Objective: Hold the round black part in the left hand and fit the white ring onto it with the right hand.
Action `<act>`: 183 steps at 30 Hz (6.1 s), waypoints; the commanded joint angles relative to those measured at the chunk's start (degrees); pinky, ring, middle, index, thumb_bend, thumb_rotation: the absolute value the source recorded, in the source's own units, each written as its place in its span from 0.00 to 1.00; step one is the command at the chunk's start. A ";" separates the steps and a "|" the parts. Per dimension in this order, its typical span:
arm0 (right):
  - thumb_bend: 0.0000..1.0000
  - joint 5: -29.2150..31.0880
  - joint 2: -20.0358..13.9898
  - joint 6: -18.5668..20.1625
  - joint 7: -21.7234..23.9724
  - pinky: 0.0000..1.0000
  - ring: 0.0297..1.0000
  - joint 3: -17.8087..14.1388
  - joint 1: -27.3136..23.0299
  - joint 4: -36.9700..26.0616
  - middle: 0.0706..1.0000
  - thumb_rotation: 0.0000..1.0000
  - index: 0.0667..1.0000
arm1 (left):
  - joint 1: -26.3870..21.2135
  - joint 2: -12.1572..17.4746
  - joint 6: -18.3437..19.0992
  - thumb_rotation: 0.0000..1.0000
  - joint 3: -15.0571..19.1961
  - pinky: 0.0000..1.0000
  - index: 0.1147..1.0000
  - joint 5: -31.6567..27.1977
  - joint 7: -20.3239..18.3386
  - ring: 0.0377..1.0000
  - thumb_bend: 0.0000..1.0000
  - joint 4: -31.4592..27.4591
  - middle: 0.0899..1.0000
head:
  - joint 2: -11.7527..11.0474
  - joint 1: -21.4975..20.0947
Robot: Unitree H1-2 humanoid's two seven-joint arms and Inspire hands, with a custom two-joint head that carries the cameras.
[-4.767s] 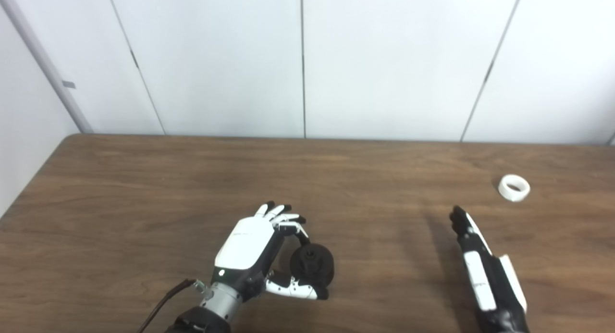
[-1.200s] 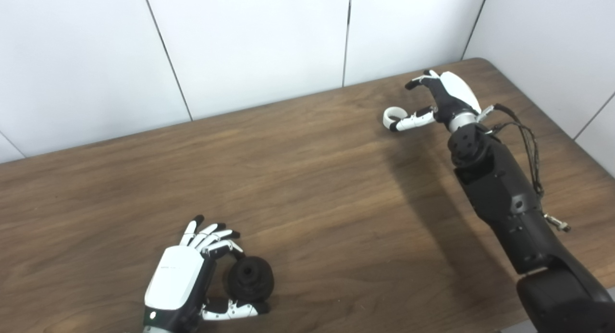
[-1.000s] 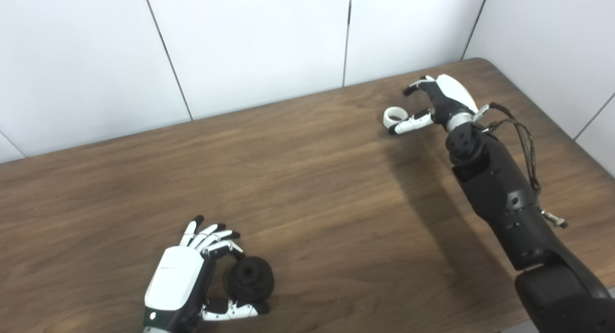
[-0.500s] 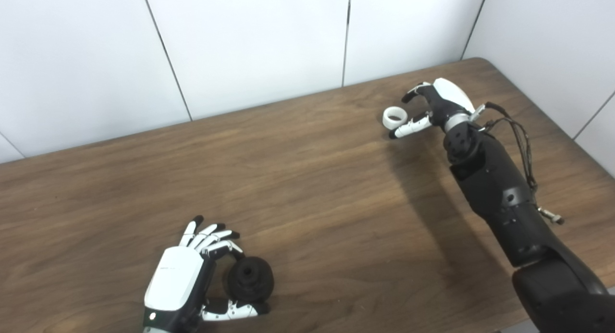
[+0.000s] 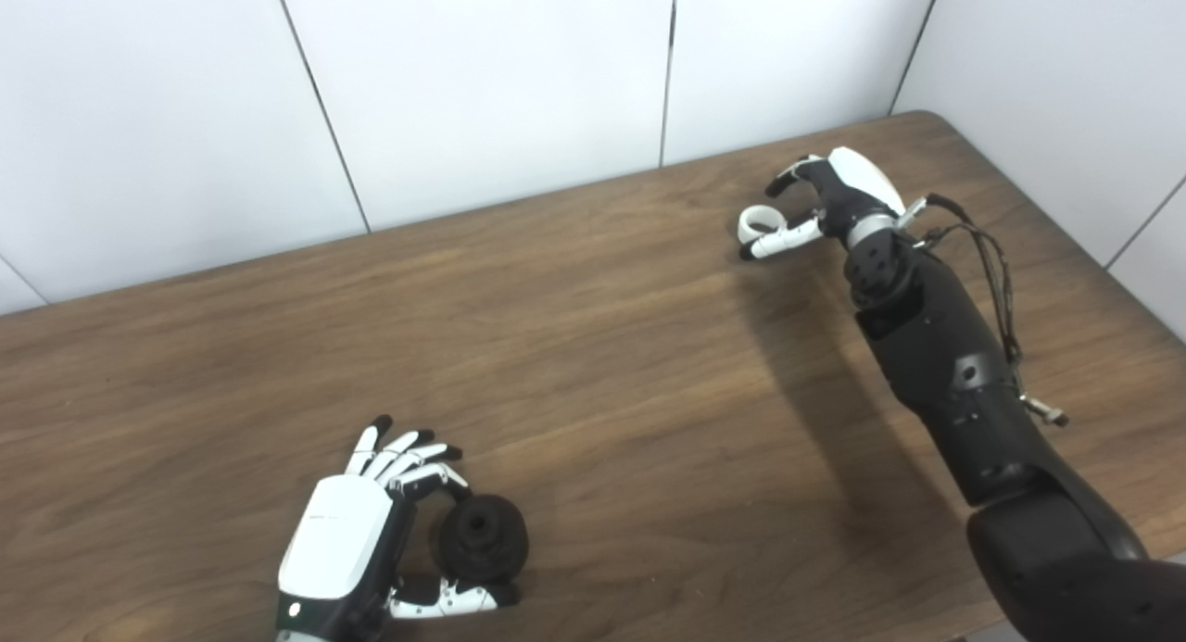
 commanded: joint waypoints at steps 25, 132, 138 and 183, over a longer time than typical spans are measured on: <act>0.86 -2.64 -0.20 0.06 -0.21 0.82 0.95 -2.29 -3.10 0.01 0.89 0.25 0.67 | 0.77 0.70 0.63 0.05 -0.35 1.00 0.42 1.75 -1.09 0.87 0.52 -0.75 0.75 | 0.32 0.07; 0.52 -4.41 1.77 0.05 13.49 0.82 0.85 1.33 4.57 -24.89 0.80 0.14 0.45 | 0.99 -0.95 1.64 0.05 -1.17 1.00 0.42 3.32 -1.50 0.87 0.52 -1.84 0.75 | 1.60 5.88; 0.52 -6.20 3.88 0.06 21.78 0.93 0.90 2.79 6.36 -34.30 0.80 0.14 0.45 | 0.94 -1.82 2.49 0.05 -2.01 1.00 0.42 4.07 -1.19 0.88 0.52 -1.55 0.75 | 1.74 8.30; 0.52 -7.98 11.78 -0.03 37.68 1.00 0.95 16.24 17.21 -58.01 0.83 0.13 0.45 | 1.78 -6.98 7.11 0.05 -5.70 1.00 0.42 6.76 0.39 0.90 0.52 -2.03 0.77 | 6.93 18.44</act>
